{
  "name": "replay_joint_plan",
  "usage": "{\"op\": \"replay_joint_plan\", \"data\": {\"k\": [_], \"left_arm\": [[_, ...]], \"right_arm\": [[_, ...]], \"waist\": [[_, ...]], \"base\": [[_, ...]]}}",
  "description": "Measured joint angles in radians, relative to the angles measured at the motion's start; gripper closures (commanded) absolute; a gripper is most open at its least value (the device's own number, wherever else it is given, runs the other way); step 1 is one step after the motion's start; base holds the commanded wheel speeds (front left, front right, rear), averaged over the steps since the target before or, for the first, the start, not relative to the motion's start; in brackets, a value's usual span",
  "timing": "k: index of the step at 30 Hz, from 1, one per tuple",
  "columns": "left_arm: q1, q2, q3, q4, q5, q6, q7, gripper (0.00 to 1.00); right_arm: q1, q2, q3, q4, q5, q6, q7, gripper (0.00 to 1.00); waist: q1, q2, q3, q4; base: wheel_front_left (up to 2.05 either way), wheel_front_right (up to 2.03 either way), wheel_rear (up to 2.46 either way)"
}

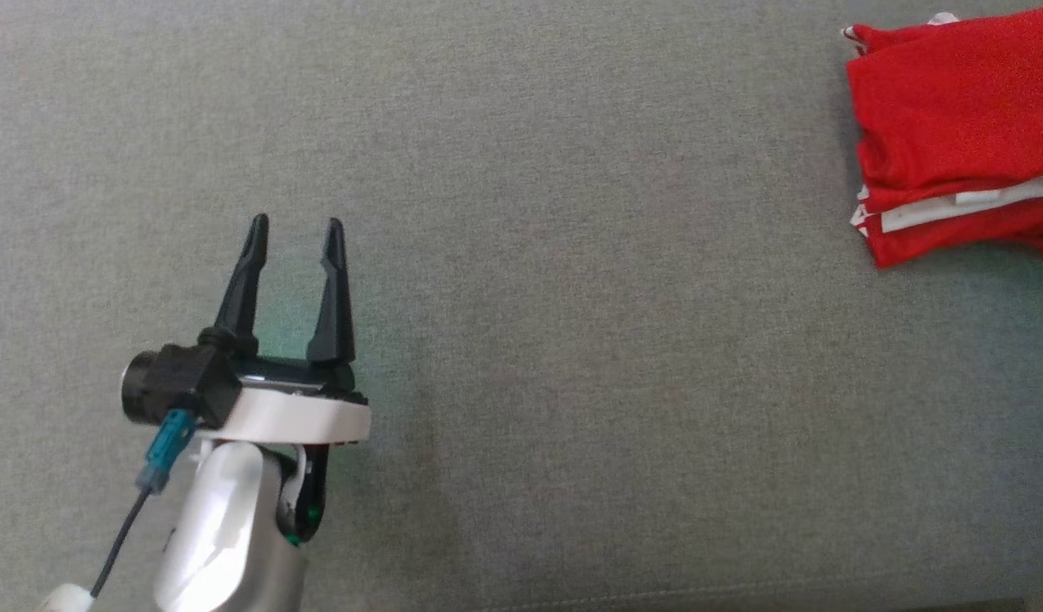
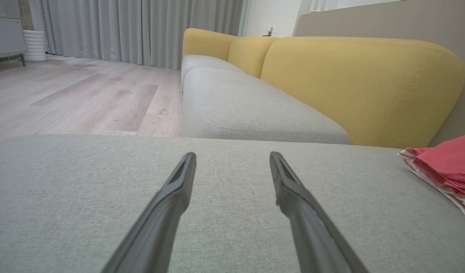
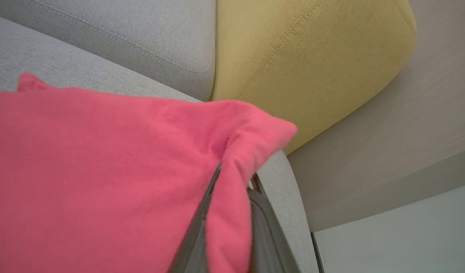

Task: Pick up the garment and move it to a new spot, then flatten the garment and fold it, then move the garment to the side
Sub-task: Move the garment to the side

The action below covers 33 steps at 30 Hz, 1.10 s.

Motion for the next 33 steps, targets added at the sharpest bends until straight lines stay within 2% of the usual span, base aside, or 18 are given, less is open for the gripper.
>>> {"op": "replay_joint_plan", "data": {"k": [9,10,11,12,22,29,30,33], "left_arm": [[0.0,0.0,0.025,0.002,0.009,-0.008,0.0,0.0],[0.0,0.0,0.025,0.002,0.009,-0.008,0.0,0.0],[0.0,0.0,0.025,0.002,0.009,-0.008,0.0,0.0],[0.0,0.0,0.025,0.003,0.009,-0.008,0.0,0.0],[0.005,0.0,0.025,0.01,-0.002,-0.002,0.0,0.0],[0.031,0.0,0.028,-0.002,-0.002,0.006,0.0,0.0],[0.05,0.0,0.029,-0.008,-0.002,0.01,0.0,0.0],[0.072,0.0,0.029,-0.021,-0.002,0.011,0.0,0.0]], "right_arm": [[0.0,0.005,-0.054,0.015,-0.016,0.0,-0.012,1.0],[0.0,0.008,-0.057,0.013,-0.016,0.0,-0.012,0.89],[0.001,0.011,-0.057,0.009,-0.018,0.0,-0.016,0.16],[0.001,0.019,-0.062,0.004,-0.021,0.0,-0.016,0.0],[0.015,0.133,-0.066,-0.139,0.018,0.0,-0.074,0.0],[0.112,0.298,-0.028,-0.281,0.096,0.0,-0.143,0.0],[0.148,0.353,-0.029,-0.313,0.126,0.0,-0.162,0.0],[0.203,0.425,-0.029,-0.345,0.173,0.0,-0.193,0.0]], "waist": [[-0.0001,0.0,-0.001,-0.003],[-0.0001,0.0,-0.001,-0.004],[-0.0001,0.0,-0.002,-0.005],[-0.0001,0.0,-0.003,-0.006],[-0.0002,0.0,-0.07,-0.004],[-0.0003,0.0,-0.138,-0.001],[-0.0003,0.0,-0.156,0.0],[-0.0003,0.0,-0.178,0.003]], "base": [[0.0,0.0,0.0],[0.0,0.0,0.0],[0.0,0.0,0.0],[0.0,0.0,0.0],[0.0,0.0,0.0],[0.0,0.0,0.0],[0.0,0.0,0.0],[0.0,0.0,0.0]]}}
